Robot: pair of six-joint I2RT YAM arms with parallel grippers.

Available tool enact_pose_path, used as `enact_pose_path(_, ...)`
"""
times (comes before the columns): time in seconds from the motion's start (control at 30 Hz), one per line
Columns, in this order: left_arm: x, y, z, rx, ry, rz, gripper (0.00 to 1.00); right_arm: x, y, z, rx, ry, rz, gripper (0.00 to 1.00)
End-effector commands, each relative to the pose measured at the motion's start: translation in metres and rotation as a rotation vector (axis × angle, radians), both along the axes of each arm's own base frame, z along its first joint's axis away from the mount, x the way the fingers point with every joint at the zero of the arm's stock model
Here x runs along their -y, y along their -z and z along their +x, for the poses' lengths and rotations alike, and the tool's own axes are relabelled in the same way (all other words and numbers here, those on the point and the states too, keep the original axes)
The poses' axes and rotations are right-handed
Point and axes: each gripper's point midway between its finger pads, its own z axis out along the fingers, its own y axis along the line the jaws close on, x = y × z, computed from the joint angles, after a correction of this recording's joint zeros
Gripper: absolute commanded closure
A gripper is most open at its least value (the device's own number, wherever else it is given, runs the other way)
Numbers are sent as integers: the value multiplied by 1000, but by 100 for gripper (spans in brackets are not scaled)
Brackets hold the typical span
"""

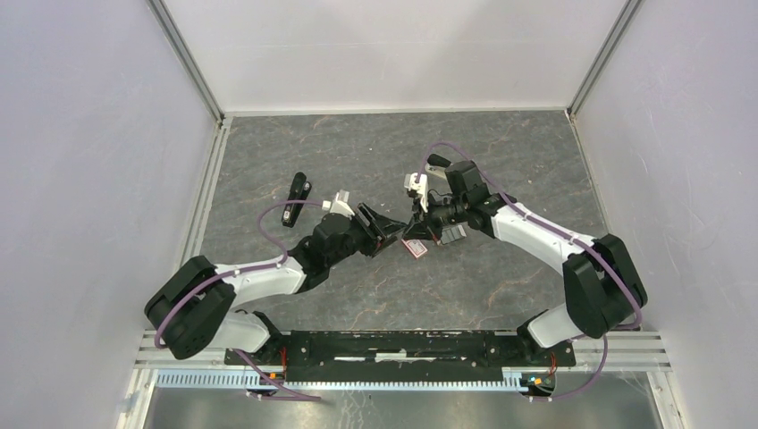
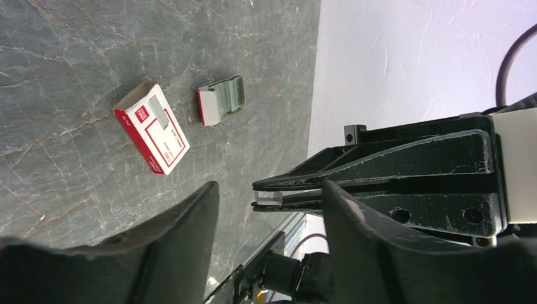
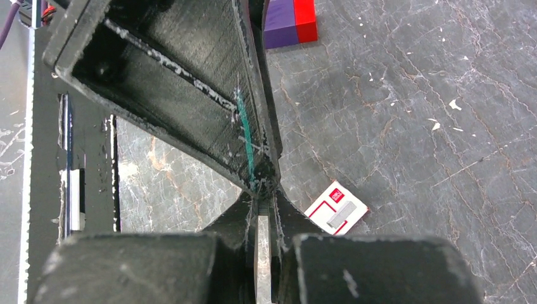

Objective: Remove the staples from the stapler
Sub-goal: Pick up the staple from the center of the board.

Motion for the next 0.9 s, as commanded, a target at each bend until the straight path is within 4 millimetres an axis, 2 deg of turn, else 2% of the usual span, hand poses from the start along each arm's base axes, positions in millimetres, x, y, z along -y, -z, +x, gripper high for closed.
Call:
enact_pose_path(0.0,-11,-34,3,173,21,-22,27,0,-15,-13,40,-47,39,98)
enact_pose_path(0.1,-36,-47,6,370,21,111,14,5,-15,-22,29,-64,46,98)
enact_pose_path(0.17,-53,-60,3,535,23,236,0,8,-15,-30,23,-83,47,98)
enact_pose_path(0.3,-71,-98,-24,945,102,352,0,13,-14,-46,0,-112,54,97)
enact_pose_path(0.37,-68,-106,-48,1171,227,397,0,14,-18,-52,-7,-135,61,97)
enact_pose_path(0.43,-57,-99,-75,1346,448,474,0,16,-19,-57,-24,-162,52,97)
enact_pose_path(0.53,-42,-90,-91,1583,606,693,2,20,-21,-65,-52,-216,20,97)
enact_pose_path(0.63,-36,-91,-88,1673,723,857,3,25,-21,-74,-74,-257,-3,97)
enact_pose_path(0.7,-34,-80,-96,1724,887,909,5,28,-21,-81,-91,-278,-6,97)
enact_pose_path(0.87,-26,-72,-108,1902,1029,1022,6,31,-17,-101,-196,-350,9,97)
